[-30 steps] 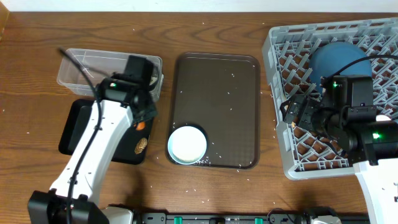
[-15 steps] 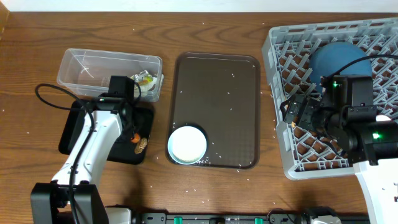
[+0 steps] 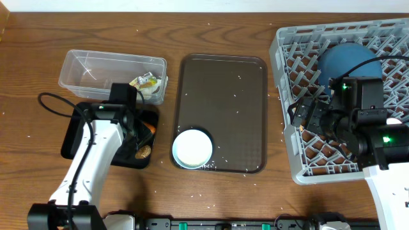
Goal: Sort waste into correct bins and load items into the dishwasher rack
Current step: 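Carry the carrot with the left gripper onto the black tray and release, then grasp the rim of the white rice bowl with the left gripper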
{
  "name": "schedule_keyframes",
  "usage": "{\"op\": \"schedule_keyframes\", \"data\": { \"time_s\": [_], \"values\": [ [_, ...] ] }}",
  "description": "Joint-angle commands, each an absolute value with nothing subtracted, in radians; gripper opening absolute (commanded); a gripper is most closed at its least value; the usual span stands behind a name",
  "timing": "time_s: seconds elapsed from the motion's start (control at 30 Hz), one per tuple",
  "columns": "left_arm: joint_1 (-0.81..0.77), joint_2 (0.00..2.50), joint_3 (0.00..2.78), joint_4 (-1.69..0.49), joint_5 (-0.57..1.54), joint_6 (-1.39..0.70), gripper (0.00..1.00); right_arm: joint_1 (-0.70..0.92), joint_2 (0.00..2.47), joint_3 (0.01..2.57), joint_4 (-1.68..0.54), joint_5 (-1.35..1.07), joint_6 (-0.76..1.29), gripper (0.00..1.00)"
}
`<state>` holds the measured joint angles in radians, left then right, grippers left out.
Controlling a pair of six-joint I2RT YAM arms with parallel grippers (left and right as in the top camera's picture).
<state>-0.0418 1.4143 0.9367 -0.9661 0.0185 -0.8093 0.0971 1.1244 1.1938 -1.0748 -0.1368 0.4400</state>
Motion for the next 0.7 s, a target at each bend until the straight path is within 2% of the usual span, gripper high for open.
{"op": "schedule_keyframes", "data": {
  "time_s": [0.0,0.07,0.13,0.37,0.63,0.67],
  "values": [
    [-0.039,1.411,0.884,-0.968,0.021,-0.798,0.36,0.086,1.119,1.197,-1.07,-0.127,0.429,0.99],
    [-0.039,1.411,0.865,-0.973,0.045,-0.793,0.27,0.086,1.119,1.197,-1.071,-0.128,0.429,0.99],
    [-0.039,1.411,0.86,-0.979,0.064,-0.778,0.23,0.086,1.119,1.197,-1.07,-0.128,0.429,0.99],
    [-0.039,1.411,0.798,-0.936,0.064,-0.779,0.23,0.086,1.119,1.197,-1.074,-0.128,0.429,0.99],
    [-0.038,1.41,0.721,-0.72,0.043,-0.778,0.22,0.086,1.118,1.197,-1.071,-0.128,0.429,0.99],
    [-0.038,1.409,0.731,-0.722,0.046,-0.777,0.19,0.086,1.118,1.197,-1.074,-0.128,0.429,0.99]
  ]
}}
